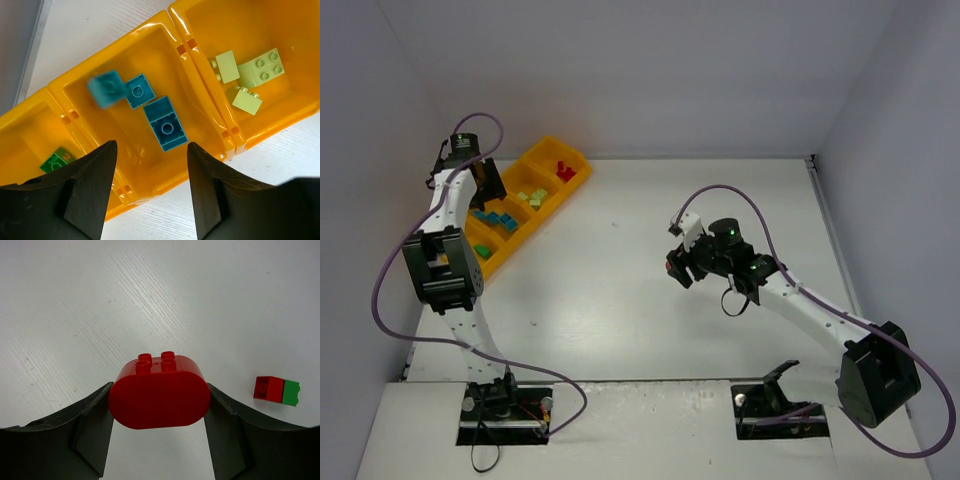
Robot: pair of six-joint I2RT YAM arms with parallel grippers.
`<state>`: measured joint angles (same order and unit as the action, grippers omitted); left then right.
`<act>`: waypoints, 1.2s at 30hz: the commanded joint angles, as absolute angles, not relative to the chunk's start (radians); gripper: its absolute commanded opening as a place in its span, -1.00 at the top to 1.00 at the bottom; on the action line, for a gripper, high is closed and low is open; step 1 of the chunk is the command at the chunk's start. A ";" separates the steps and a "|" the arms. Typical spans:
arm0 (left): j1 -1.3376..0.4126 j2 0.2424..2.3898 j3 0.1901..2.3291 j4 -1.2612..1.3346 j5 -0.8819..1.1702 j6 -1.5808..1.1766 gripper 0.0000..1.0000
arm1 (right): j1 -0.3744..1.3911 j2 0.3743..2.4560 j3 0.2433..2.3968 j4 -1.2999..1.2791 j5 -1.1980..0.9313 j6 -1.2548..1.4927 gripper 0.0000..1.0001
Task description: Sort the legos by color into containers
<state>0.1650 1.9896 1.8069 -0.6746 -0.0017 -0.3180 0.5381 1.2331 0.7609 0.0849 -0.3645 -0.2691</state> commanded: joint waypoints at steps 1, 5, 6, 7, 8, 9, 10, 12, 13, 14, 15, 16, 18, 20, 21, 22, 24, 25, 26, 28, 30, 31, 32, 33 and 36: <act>0.166 1.901 1.838 -0.660 -0.008 -0.314 -0.04 | 0.538 1.207 0.813 0.117 -0.382 -0.262 0.82; 0.157 1.855 1.826 -0.655 0.049 -0.319 -0.05 | 0.540 1.198 0.813 0.115 -0.385 -0.262 0.81; 0.153 1.839 1.812 -0.653 0.072 -0.321 -0.05 | 0.538 1.192 0.813 0.114 -0.388 -0.261 0.81; 0.149 1.800 1.798 -0.644 0.109 -0.328 -0.08 | 0.538 1.181 0.813 0.115 -0.390 -0.262 0.81; 0.135 1.775 1.781 -0.615 0.200 -0.337 -0.11 | 0.538 1.177 0.813 0.115 -0.396 -0.262 0.80; 0.126 1.755 1.738 -0.595 0.259 -0.350 -0.15 | 0.538 1.174 0.815 0.115 -0.399 -0.264 0.78; 0.115 1.714 1.715 -0.569 0.328 -0.376 -0.21 | 0.540 1.164 0.818 0.115 -0.402 -0.264 0.77; 0.053 1.678 1.663 -0.487 0.513 -0.396 -0.31 | 0.540 1.157 0.828 0.115 -0.411 -0.265 0.76; 0.022 1.675 1.654 -0.479 0.564 -0.394 -0.34 | 0.540 1.154 0.833 0.117 -0.416 -0.268 0.76; -0.059 1.678 1.652 -0.479 0.668 -0.388 -0.34 | 0.540 1.152 0.838 0.115 -0.420 -0.273 0.77; -0.096 1.684 1.654 -0.485 0.711 -0.382 -0.35 | 0.540 1.149 0.844 0.117 -0.422 -0.276 0.76; -0.133 1.706 1.661 -0.492 0.754 -0.385 -0.40 | 0.540 1.150 0.854 0.117 -0.425 -0.281 0.76; -0.230 1.742 1.663 -0.480 0.885 -0.408 -0.41 | 0.540 1.155 0.867 0.115 -0.428 -0.290 0.76; -0.312 1.759 1.664 -0.448 0.929 -0.443 -0.42 | 0.540 1.161 0.880 0.114 -0.428 -0.296 0.76; -0.337 1.770 1.661 -0.404 0.949 -0.462 -0.42 | 0.540 1.164 0.885 0.114 -0.428 -0.298 0.76; -0.357 1.773 1.643 -0.370 0.957 -0.483 -0.42 | 0.540 1.167 0.887 0.112 -0.428 -0.299 0.76; -0.406 1.792 1.622 -0.275 0.998 -0.550 -0.43 | 0.540 1.178 0.888 0.112 -0.430 -0.304 0.76; -0.419 1.798 1.617 -0.246 1.017 -0.587 -0.43 | 0.540 1.183 0.891 0.113 -0.430 -0.304 0.76; -0.431 1.810 1.617 -0.211 1.034 -0.592 -0.44 | 0.540 1.186 0.891 0.112 -0.430 -0.305 0.76; -0.463 1.816 1.617 -0.192 1.061 -0.594 -0.45 | 0.540 1.189 0.894 0.114 -0.431 -0.307 0.76; -0.483 1.822 1.620 -0.170 1.084 -0.591 -0.46 | 0.540 1.190 0.894 0.114 -0.431 -0.308 0.76; -0.488 1.824 1.617 -0.164 1.089 -0.589 -0.49 | 0.540 1.190 0.894 0.114 -0.434 -0.310 0.75; -0.492 1.828 1.615 -0.155 1.097 -0.586 -0.51 | 0.540 1.193 0.894 0.112 -0.433 -0.310 0.75; -0.497 1.832 1.617 -0.155 1.104 -0.580 -0.51 | 0.540 1.193 0.894 0.113 -0.433 -0.310 0.74; -0.517 1.841 1.623 -0.176 1.121 -0.554 -0.51 | 0.540 1.193 0.894 0.114 -0.433 -0.310 0.74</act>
<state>-0.4973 1.8648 1.5890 -0.2466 1.0554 -0.5652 0.5381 1.1912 0.8417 0.0673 -0.4126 -0.2966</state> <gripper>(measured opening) 0.753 0.603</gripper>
